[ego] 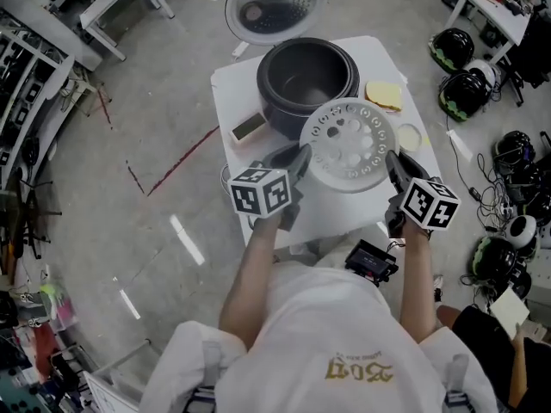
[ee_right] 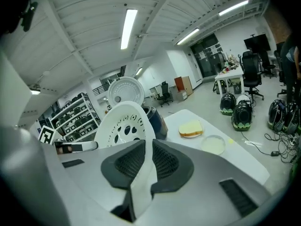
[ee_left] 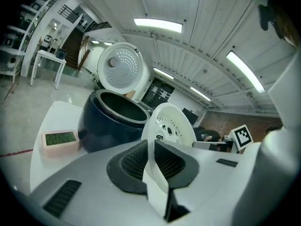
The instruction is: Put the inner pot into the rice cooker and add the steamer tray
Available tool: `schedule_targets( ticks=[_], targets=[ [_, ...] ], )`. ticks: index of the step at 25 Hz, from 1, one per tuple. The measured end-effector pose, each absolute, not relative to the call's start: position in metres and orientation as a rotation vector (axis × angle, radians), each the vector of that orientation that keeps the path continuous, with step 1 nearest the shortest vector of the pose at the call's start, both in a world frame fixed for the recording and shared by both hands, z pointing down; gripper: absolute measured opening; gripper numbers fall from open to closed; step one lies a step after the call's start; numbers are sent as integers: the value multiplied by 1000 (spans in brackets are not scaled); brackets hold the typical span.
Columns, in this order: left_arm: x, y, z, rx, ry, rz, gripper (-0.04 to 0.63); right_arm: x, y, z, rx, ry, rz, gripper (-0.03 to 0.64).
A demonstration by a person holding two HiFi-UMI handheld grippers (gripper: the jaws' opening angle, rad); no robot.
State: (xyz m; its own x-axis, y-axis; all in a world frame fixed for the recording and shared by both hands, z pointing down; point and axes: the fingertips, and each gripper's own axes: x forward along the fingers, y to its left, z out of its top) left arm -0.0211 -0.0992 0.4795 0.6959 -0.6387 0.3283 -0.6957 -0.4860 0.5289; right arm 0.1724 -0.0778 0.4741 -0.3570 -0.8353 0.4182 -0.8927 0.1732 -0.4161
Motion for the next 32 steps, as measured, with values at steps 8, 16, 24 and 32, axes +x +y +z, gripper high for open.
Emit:
schedule_targets(
  ticks=[8,16,24,32],
  targets=[
    [-70,-111,445,2249,-1105,20,55,125,-101,437,1654,-2449,844,58],
    [-101,-122,429,2236,-1158,-47,57,95,-118,415,1598,-2503,800,57],
    [-111,-154,415,2205,-1172,-103,54,85,-150,402,1563,-2531,815,55],
    [-95,-194,411,2201,-1172,-131,52,101,-190,399,1555,-2546,820,54]
  ],
)
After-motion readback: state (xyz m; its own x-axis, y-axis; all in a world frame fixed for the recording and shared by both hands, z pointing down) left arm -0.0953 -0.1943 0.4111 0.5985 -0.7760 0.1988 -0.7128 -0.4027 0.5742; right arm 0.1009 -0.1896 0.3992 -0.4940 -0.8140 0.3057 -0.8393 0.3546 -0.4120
